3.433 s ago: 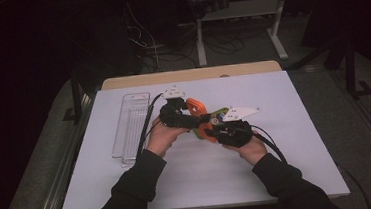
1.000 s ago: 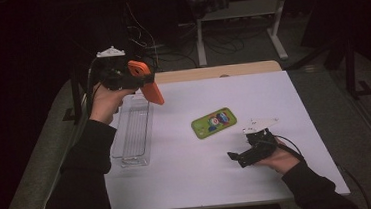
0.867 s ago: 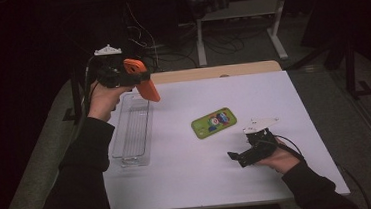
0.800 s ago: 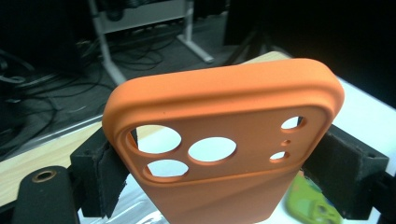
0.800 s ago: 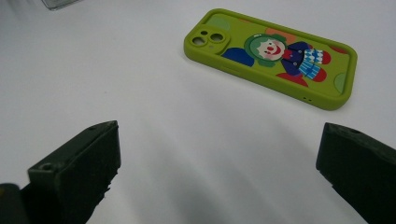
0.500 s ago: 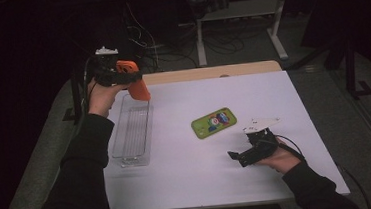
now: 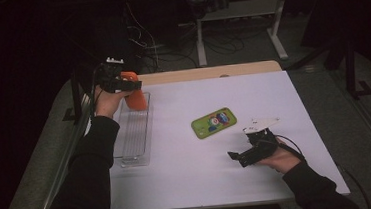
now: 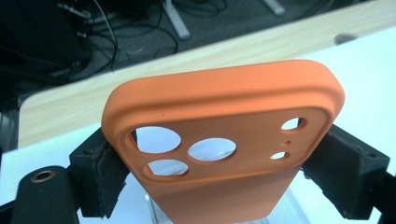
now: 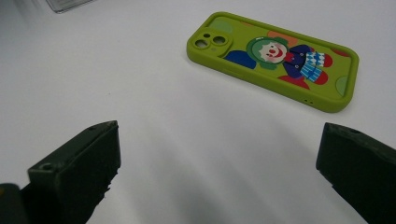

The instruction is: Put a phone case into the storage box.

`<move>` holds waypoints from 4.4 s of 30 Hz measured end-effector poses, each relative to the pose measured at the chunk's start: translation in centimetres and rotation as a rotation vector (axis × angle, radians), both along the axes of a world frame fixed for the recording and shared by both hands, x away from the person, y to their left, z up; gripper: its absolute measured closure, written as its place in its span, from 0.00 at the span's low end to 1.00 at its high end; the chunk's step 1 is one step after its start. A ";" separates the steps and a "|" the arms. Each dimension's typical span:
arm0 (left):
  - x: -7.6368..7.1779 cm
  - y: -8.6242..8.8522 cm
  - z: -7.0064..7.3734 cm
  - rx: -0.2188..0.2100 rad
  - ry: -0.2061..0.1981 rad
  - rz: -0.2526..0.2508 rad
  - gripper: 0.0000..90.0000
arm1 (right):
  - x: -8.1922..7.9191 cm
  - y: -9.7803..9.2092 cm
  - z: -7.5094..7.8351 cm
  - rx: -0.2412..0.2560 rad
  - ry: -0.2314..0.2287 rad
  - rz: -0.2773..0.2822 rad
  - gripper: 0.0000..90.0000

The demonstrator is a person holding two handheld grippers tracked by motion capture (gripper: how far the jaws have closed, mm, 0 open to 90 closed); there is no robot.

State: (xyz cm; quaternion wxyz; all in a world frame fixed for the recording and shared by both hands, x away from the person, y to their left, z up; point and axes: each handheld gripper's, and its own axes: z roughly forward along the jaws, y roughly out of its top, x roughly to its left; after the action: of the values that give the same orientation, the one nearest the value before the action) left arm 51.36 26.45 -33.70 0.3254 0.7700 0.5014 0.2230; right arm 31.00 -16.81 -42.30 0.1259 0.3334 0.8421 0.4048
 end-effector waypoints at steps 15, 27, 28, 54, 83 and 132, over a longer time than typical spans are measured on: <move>1.1 -0.9 -2.1 0.019 0.029 0.032 0.14 | 0.0 0.0 0.0 0.004 -0.001 0.001 0.00; 1.9 -0.6 -2.6 -0.009 -0.008 0.080 0.07 | 0.0 -0.1 0.0 0.001 -0.001 0.000 0.00; 1.9 -0.6 -2.5 -0.018 -0.011 0.085 0.06 | 0.0 -0.1 0.0 0.001 -0.001 0.000 0.00; -3.3 0.5 2.3 -0.081 -0.050 -0.159 0.02 | 0.1 0.0 0.0 -0.002 -0.004 0.004 0.00; -10.6 -7.6 1.4 -0.139 -0.069 -0.469 0.02 | -0.1 0.2 -0.1 -0.005 -0.003 0.010 0.00; -8.2 -20.1 -5.9 -0.140 0.070 -0.558 0.80 | 0.0 0.3 -0.2 -0.014 0.008 0.035 0.00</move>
State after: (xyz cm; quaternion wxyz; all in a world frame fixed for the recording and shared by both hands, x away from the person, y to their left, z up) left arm 43.19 6.37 -39.58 0.4088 0.8613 0.2952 0.0629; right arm 30.96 -16.50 -42.54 0.1178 0.3193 0.8511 0.3998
